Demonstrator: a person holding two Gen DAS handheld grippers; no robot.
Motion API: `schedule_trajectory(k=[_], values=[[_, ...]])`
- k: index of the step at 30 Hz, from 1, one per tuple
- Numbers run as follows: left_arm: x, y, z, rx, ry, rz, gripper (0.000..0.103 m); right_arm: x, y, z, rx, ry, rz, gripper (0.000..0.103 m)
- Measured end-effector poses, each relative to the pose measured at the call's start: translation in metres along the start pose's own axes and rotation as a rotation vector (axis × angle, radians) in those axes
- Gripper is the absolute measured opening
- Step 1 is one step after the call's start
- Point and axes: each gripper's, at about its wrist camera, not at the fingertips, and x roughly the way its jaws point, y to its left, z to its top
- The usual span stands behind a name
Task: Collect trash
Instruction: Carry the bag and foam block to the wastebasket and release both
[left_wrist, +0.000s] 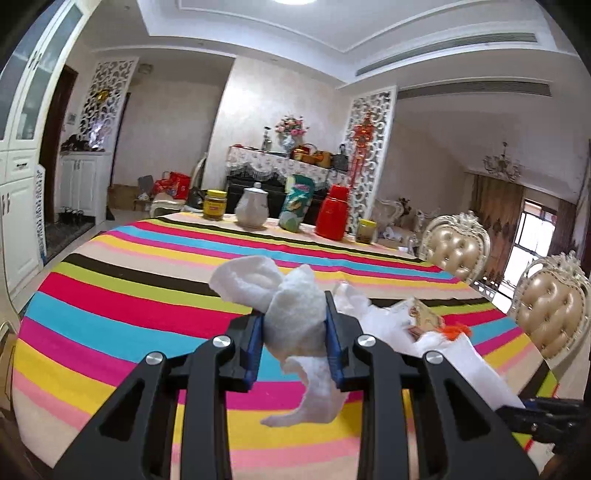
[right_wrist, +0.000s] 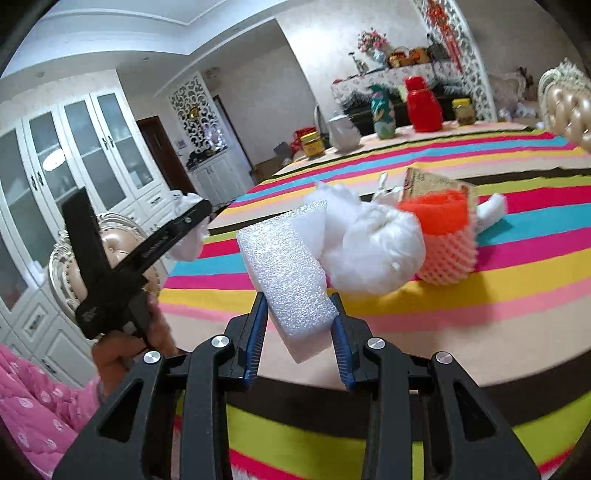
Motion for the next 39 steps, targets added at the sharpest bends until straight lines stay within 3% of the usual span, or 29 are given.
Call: schedule_trajectory(k=[3, 12, 26, 39], values=[[-0.019, -0.010, -0.001, 0.019, 0.003, -0.032, 0.029, -0.015, 0.006, -0.003, -0.013, -0.044, 0.003, 0.034], [-0.061, -0.046, -0.017, 0.098, 0.040, -0.161, 0.029, -0.058, 0.007, -0.022, -0.061, -0.125, -0.223, 0.034], [-0.035, -0.110, -0.051, 0.244, 0.165, -0.297, 0.029, -0.080, -0.008, -0.044, -0.082, -0.148, -0.503, 0.034], [-0.032, -0.199, -0.077, 0.393, 0.232, -0.470, 0.029, -0.132, -0.022, -0.071, -0.087, -0.203, -0.765, 0.034]])
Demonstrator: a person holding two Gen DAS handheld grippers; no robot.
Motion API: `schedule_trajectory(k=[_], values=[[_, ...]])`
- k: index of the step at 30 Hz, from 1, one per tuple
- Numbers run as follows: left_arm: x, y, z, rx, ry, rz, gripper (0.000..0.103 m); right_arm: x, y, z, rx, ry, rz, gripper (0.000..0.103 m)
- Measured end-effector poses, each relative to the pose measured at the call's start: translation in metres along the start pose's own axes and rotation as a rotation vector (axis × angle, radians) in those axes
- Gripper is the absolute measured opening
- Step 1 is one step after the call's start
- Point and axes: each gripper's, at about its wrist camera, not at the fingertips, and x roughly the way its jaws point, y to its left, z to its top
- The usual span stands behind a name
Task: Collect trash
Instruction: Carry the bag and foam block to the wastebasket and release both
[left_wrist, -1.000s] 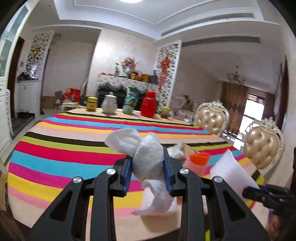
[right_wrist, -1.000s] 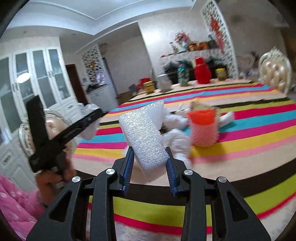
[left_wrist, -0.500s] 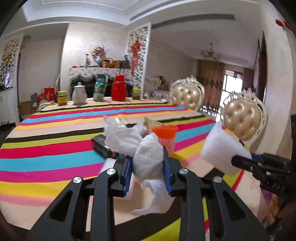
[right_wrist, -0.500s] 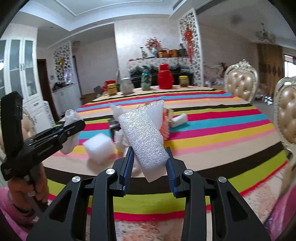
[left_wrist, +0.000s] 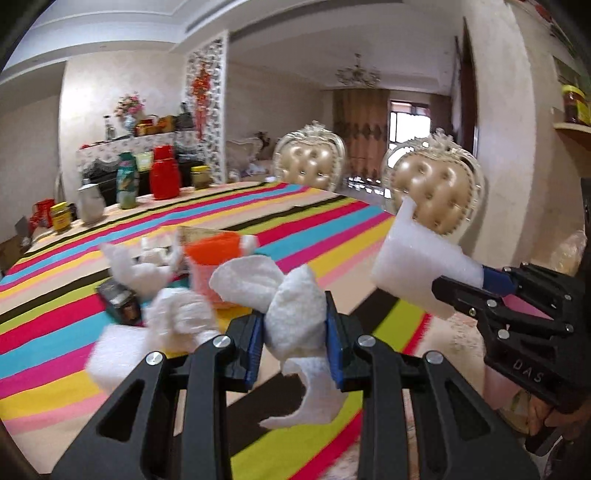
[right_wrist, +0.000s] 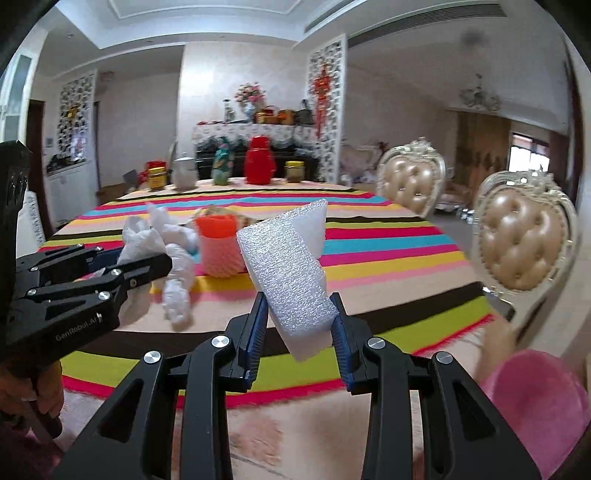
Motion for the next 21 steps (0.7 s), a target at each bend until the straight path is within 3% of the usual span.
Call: schedule_trajectory(k=[11, 21], values=[[0.037, -0.068, 0.012, 0.099, 0.038, -0.139, 0.029, -0.033, -0.071, -0.018, 0.071, -0.006, -0.190, 0.034], [0.072, -0.170, 0.026, 0.189, 0.082, -0.455, 0.029, -0.071, -0.169, -0.050, 0.152, 0.080, -0.429, 0.034]])
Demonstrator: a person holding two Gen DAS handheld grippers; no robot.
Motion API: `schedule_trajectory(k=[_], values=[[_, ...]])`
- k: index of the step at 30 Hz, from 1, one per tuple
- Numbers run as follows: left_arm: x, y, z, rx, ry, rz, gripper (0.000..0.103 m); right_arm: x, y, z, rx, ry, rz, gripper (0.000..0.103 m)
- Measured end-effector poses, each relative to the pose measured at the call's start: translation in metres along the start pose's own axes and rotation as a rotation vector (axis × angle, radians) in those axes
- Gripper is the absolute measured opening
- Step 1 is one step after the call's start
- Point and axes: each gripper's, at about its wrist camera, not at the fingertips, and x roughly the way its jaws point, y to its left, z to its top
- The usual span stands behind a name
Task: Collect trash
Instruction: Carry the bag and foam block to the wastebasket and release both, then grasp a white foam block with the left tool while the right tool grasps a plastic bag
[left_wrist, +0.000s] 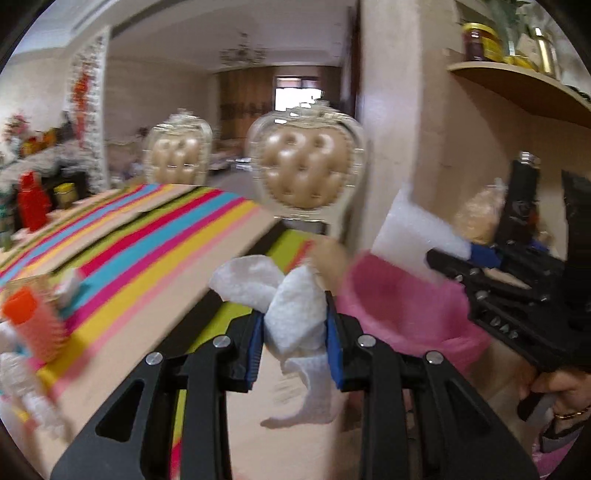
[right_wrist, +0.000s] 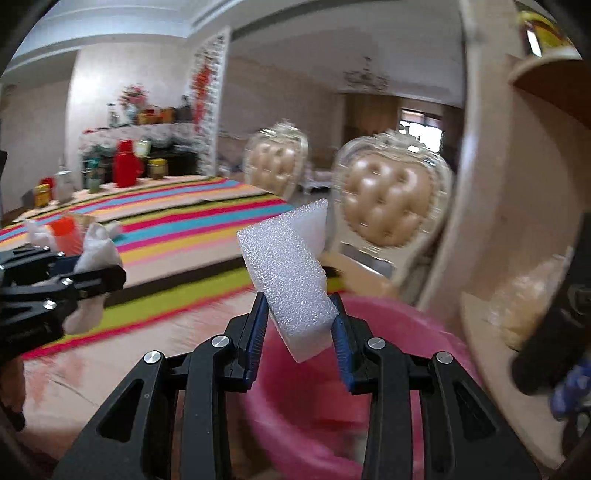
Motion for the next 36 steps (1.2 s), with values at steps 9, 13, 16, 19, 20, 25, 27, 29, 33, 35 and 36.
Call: schedule_trajectory(k=[9, 13, 16, 19, 20, 25, 27, 29, 33, 35, 36], values=[[0.069, -0.062, 0.018, 0.049, 0.059, -0.162, 0.029, 0.011, -0.066, -0.029, 0.035, 0.088, -0.120, 0.034], [0.098, -0.086, 0.022, 0.066, 0.088, -0.194, 0.030, 0.015, -0.085, -0.037, 0.066, 0.100, -0.130, 0.034], [0.117, -0.099, 0.024, 0.072, 0.106, -0.213, 0.034, 0.016, -0.092, -0.041, 0.086, 0.103, -0.126, 0.034], [0.127, -0.101, 0.024, 0.062, 0.104, -0.193, 0.070, 0.017, -0.095, -0.043, 0.092, 0.092, -0.123, 0.036], [0.127, -0.099, 0.023, 0.058, 0.097, -0.177, 0.077, 0.018, -0.095, -0.044, 0.090, 0.092, -0.125, 0.041], [0.107, -0.075, 0.023, 0.056, 0.052, -0.092, 0.094, 0.012, -0.091, -0.040, 0.097, 0.075, -0.129, 0.057], [0.088, -0.058, 0.022, 0.055, 0.014, -0.029, 0.098, 0.008, -0.085, -0.036, 0.099, 0.061, -0.117, 0.057], [0.073, -0.044, 0.020, 0.062, -0.002, 0.033, 0.098, 0.007, -0.078, -0.032, 0.095, 0.047, -0.100, 0.057], [0.041, -0.009, 0.007, 0.051, 0.011, 0.159, 0.098, 0.010, -0.054, -0.024, 0.071, 0.028, -0.054, 0.065], [0.027, 0.006, -0.003, 0.042, 0.021, 0.199, 0.098, 0.012, -0.034, -0.020, 0.042, 0.025, -0.016, 0.066], [0.019, 0.014, -0.007, 0.038, 0.028, 0.214, 0.098, 0.013, -0.025, -0.018, 0.032, 0.027, 0.005, 0.066]])
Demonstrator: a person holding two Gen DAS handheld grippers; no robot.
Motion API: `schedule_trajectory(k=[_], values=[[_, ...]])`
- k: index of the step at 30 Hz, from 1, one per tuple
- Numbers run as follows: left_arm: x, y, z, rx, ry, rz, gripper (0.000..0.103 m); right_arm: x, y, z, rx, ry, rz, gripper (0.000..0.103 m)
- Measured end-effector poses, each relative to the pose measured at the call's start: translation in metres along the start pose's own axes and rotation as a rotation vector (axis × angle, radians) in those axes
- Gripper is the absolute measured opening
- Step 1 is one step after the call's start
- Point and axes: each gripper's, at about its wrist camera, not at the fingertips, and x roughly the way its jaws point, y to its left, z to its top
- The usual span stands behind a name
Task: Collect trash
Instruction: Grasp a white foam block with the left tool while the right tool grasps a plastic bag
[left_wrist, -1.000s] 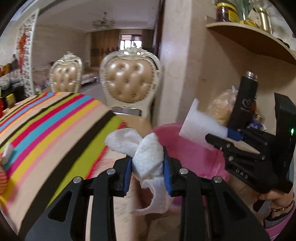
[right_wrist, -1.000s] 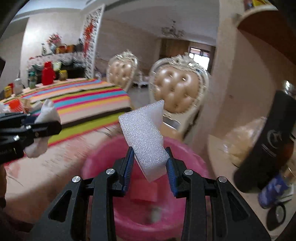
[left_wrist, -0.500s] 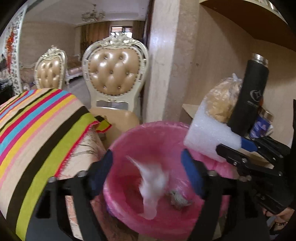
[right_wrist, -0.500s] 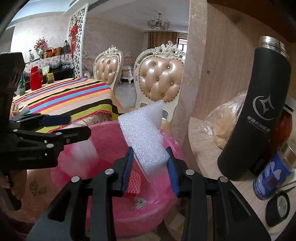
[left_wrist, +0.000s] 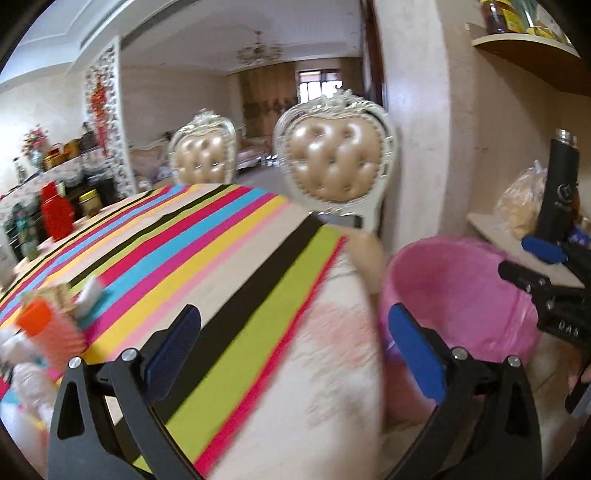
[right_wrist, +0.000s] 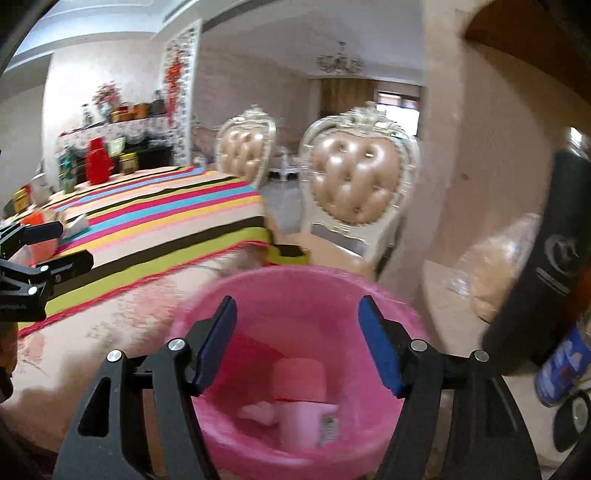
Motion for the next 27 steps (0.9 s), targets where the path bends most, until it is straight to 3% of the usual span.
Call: schedule_trajectory(k=[11, 18, 22, 27], values=[[-0.082, 0.100, -0.060, -0.117, 0.001, 0.193, 0.098, 0.000, 0.136, 0.008, -0.161, 0.019, 0.241, 0.071], [-0.146, 0.166, -0.099, -0.194, -0.020, 0.418, 0.098, -0.003, 0.207, 0.014, -0.192, 0.029, 0.393, 0.071], [-0.169, 0.208, -0.120, -0.265, 0.017, 0.508, 0.098, -0.006, 0.249, 0.015, -0.221, 0.042, 0.470, 0.071], [-0.175, 0.256, -0.134, -0.362, 0.086, 0.552, 0.098, -0.004, 0.292, 0.024, -0.289, 0.029, 0.538, 0.073]])
